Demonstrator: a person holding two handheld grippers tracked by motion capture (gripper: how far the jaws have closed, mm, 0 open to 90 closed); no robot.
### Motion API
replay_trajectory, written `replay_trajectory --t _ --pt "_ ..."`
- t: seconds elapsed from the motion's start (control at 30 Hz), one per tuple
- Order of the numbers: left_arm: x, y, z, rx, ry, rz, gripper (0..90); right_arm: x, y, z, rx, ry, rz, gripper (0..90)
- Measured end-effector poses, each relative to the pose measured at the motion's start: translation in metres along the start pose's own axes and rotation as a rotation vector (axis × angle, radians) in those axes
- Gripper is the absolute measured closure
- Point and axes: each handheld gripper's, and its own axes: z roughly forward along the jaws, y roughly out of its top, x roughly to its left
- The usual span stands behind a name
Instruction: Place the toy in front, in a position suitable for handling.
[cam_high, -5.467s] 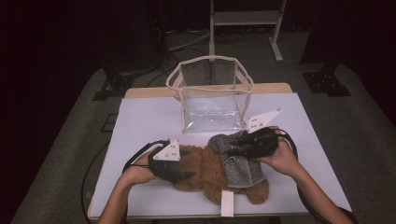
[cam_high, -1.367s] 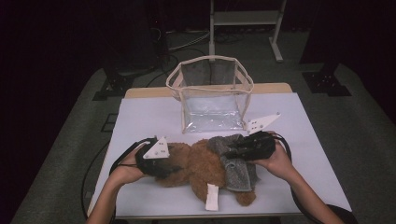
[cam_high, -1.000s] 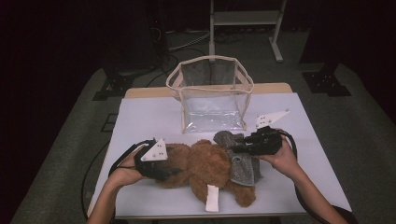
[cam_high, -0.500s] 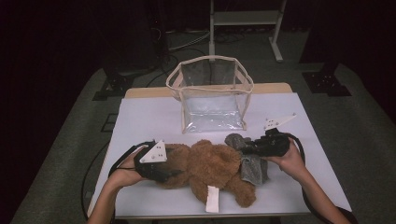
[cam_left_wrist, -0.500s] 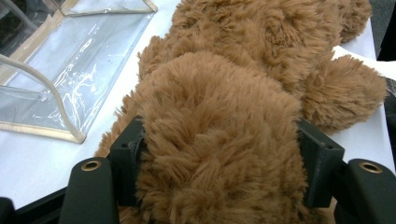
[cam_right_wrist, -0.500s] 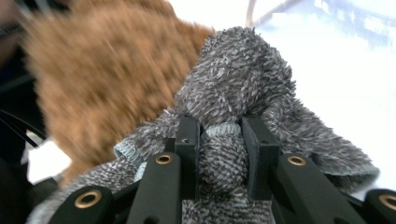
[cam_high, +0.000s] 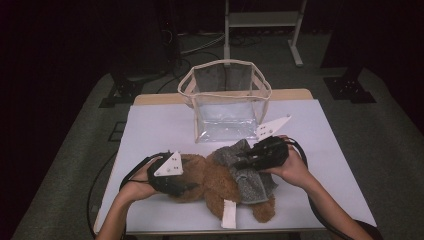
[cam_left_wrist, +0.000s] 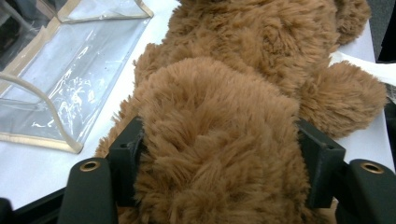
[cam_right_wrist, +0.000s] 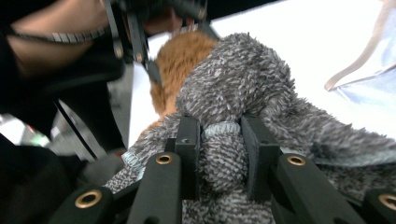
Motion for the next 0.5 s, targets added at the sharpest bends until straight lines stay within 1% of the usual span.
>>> replay_trajectory --t 0.03,0.1,0.13,0.2,0.27,0.3,0.43,0.5 --pt "0.001 -0.001 0.0 -0.002 0.0 -0.007 29.3 0.001 -0.001 0.004 0.023 -0.006 -0.001 70.4" --pt "0.002 -0.002 0.0 -0.02 0.001 -0.028 24.0 -0.001 -0.007 0.01 0.037 -0.004 0.007 70.6" --pt "0.003 -0.003 -0.001 -0.026 -0.003 -0.025 21.6 -0.003 -0.011 0.011 0.033 0.001 0.017 70.6" --pt "0.004 -0.005 -0.002 -0.042 -0.008 -0.036 18.1 -0.007 -0.017 0.009 0.017 0.011 0.032 70.8" --pt "0.006 -0.007 -0.002 -0.047 -0.012 -0.057 13.6 -0.008 -0.021 0.006 0.006 0.01 0.039 70.8" --pt "0.007 -0.009 -0.002 -0.049 -0.019 -0.059 11.9 -0.008 -0.022 0.005 0.005 0.008 0.045 70.8" --pt "0.011 -0.013 0.0 -0.061 -0.036 -0.087 6.2 -0.007 -0.026 0.003 0.0 0.007 0.043 70.8" --pt "0.014 -0.015 0.002 -0.059 -0.041 -0.099 2.5 -0.007 -0.027 0.002 -0.003 0.007 0.047 70.8"
